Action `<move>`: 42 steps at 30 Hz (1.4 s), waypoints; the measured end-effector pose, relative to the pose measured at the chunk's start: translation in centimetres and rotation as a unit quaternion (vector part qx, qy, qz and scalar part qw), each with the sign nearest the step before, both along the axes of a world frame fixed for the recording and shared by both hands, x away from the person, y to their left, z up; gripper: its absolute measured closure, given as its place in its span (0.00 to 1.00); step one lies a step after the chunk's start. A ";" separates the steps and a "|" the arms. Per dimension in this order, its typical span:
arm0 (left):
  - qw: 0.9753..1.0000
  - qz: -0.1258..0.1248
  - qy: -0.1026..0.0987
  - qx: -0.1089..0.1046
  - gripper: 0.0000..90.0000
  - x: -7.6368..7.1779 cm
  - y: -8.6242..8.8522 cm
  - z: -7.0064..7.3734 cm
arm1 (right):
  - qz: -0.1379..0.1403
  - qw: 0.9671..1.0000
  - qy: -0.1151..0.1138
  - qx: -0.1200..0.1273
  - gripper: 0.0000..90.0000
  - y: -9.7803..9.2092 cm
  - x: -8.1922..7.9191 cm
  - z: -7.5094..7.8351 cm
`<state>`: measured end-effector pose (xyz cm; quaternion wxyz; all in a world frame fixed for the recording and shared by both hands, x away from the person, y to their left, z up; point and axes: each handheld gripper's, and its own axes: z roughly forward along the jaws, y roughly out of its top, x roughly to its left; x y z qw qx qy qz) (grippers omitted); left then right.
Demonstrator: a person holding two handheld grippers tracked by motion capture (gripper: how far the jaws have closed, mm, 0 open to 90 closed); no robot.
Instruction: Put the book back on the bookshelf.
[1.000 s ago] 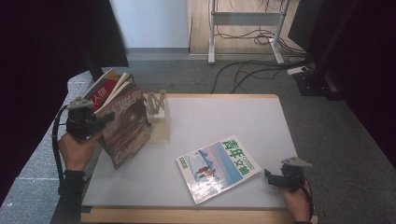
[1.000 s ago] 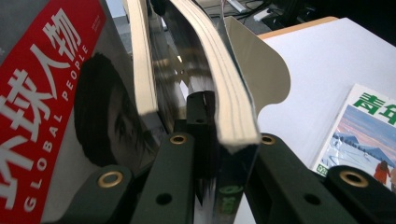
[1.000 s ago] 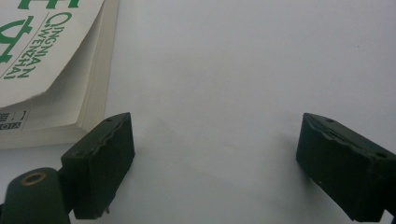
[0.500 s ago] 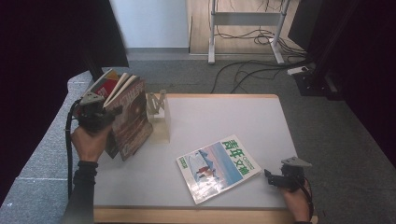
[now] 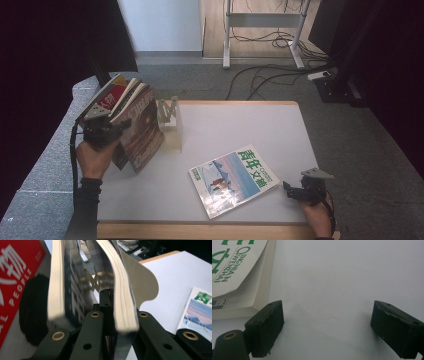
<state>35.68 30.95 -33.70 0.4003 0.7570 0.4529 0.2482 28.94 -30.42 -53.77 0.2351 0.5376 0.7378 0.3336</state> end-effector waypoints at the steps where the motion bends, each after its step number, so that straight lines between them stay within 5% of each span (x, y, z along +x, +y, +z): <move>1: 1.000 0.001 0.001 -0.001 0.93 -0.2 0.1 -0.2 | 0.000 1.000 0.000 0.000 0.12 0.0 0.0 0.0; 20: 1.000 0.029 -0.009 0.000 0.86 0.5 0.1 -1.2 | 0.000 1.000 0.000 0.000 0.12 0.0 0.0 0.0; 42: 0.999 0.023 0.016 -0.015 0.83 -2.7 1.1 -7.1 | 0.000 1.000 0.001 0.000 0.12 0.0 0.0 0.0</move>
